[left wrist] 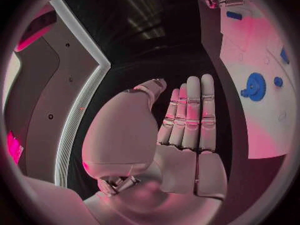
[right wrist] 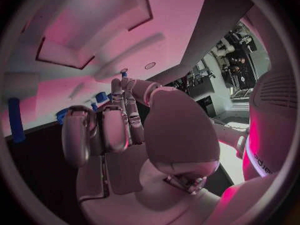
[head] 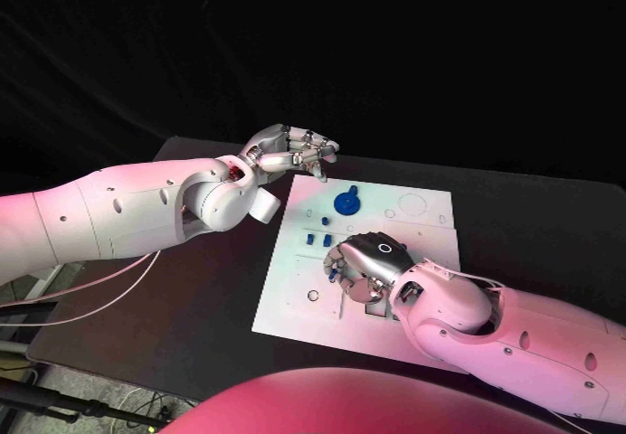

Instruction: Assemble the parts on the task board

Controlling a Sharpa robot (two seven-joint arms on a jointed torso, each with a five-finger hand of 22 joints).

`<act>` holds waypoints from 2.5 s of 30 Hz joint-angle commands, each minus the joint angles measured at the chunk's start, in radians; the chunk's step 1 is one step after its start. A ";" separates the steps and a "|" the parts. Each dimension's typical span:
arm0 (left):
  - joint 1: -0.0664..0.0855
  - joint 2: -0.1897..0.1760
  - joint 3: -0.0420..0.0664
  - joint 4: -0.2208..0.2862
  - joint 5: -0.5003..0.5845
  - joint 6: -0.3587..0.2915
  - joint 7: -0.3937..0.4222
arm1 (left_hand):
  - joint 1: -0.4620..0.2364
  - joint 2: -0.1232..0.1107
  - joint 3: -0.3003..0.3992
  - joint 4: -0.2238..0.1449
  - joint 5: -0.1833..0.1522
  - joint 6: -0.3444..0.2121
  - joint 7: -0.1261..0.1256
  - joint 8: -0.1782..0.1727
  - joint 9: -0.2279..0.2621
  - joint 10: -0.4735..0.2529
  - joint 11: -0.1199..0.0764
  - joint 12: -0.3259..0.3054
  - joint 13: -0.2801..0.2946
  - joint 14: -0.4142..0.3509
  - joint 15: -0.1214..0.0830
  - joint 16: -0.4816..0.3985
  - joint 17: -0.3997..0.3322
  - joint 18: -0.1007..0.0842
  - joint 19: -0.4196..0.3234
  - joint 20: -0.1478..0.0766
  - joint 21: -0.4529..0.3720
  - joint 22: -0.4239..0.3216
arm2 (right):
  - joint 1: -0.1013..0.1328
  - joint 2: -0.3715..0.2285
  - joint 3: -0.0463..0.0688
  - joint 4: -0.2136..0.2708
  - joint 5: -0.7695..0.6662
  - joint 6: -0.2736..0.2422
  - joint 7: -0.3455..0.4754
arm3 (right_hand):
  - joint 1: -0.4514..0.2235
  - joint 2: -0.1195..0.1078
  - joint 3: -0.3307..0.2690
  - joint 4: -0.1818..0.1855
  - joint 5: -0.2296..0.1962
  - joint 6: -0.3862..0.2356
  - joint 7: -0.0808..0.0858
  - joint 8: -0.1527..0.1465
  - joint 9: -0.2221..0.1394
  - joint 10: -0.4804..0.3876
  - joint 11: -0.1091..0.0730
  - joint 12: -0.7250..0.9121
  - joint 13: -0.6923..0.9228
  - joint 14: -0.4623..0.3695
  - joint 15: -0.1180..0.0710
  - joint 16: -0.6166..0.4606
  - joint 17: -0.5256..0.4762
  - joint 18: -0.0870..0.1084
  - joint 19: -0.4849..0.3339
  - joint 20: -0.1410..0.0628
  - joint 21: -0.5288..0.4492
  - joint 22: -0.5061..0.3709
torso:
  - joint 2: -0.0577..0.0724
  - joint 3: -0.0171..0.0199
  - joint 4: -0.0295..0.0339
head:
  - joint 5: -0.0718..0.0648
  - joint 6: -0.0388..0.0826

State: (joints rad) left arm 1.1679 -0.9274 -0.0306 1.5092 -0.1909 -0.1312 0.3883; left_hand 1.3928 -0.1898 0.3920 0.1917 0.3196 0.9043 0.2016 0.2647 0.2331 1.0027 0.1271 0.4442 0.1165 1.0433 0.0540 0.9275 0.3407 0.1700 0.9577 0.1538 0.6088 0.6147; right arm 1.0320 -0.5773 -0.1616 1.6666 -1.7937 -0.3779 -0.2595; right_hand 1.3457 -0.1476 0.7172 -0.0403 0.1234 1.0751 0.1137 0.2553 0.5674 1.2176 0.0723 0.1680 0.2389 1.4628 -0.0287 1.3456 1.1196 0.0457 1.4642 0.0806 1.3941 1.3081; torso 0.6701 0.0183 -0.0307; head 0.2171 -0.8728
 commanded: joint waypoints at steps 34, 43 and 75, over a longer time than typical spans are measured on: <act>0.001 0.002 0.001 0.001 0.006 0.026 -0.002 | 0.004 0.003 0.004 -0.003 0.007 -0.005 0.002 -0.006 0.000 -0.007 0.004 -0.005 0.002 0.001 0.006 -0.004 0.002 0.010 0.008 0.003 -0.004 -0.001 | -0.006 -0.003 -0.009 0.004 -0.012 0.083 -0.009 | -0.006 0.008 0.007 0.000 0.004 0.002 0.005 0.001 0.001 0.017 -0.021 0.002 0.002 0.011 0.001 -0.007 -0.004 -0.009 0.048 -0.007 -0.007 0.202 | 0.000 0.0000 0.0005 | -0.004 0.000; 0.001 0.002 0.001 0.002 0.006 0.027 -0.002 | 0.004 0.003 0.004 -0.003 0.007 -0.005 0.002 -0.006 0.000 -0.007 0.004 -0.005 0.002 0.001 0.006 -0.004 0.002 0.010 0.008 0.003 -0.004 -0.001 | -0.006 -0.005 -0.011 0.009 -0.018 0.075 -0.013 | -0.007 0.007 0.007 0.000 0.004 0.001 0.006 0.000 0.001 0.017 -0.021 0.001 0.003 0.010 0.001 -0.008 -0.006 -0.009 0.047 -0.007 -0.009 0.201 | 0.000 0.0002 -0.0001 | -0.004 0.000; 0.001 -0.002 0.001 0.000 0.006 0.032 -0.005 | 0.002 0.004 0.005 -0.003 0.007 -0.006 0.002 -0.007 0.000 -0.009 0.004 -0.005 0.003 0.002 0.007 -0.003 0.004 0.011 0.008 0.003 -0.005 0.000 | 0.055 -0.176 0.002 0.145 0.035 -0.010 -0.015 | -0.079 -0.094 -0.199 0.076 0.034 -0.166 0.011 -0.133 -0.063 -0.266 0.044 -0.027 0.014 -0.139 0.058 -0.180 -0.272 0.052 -0.087 0.045 -0.375 0.093 | -0.001 -0.0006 -0.0005 | -0.023 0.000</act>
State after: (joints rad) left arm 1.1679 -0.9304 -0.0306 1.5077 -0.1902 -0.1162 0.3786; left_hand 1.3928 -0.1898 0.3920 0.1918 0.3234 0.9043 0.2016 0.2647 0.2332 0.9990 0.1307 0.4443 0.1184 1.0433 0.0540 0.9275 0.3431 0.1700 0.9614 0.1574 0.6089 0.6147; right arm 1.0793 -0.7421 -0.1614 1.8019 -1.7882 -0.3955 -0.2753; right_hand 1.2654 -0.2363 0.5247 0.0334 0.1505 0.9064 0.1273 0.1199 0.5059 0.9584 0.1134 0.1364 0.2526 1.3276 0.0277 1.1654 0.8493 0.0925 1.3794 0.1234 1.0262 1.3079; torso 0.6688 0.0183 -0.0307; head 0.1963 -0.8728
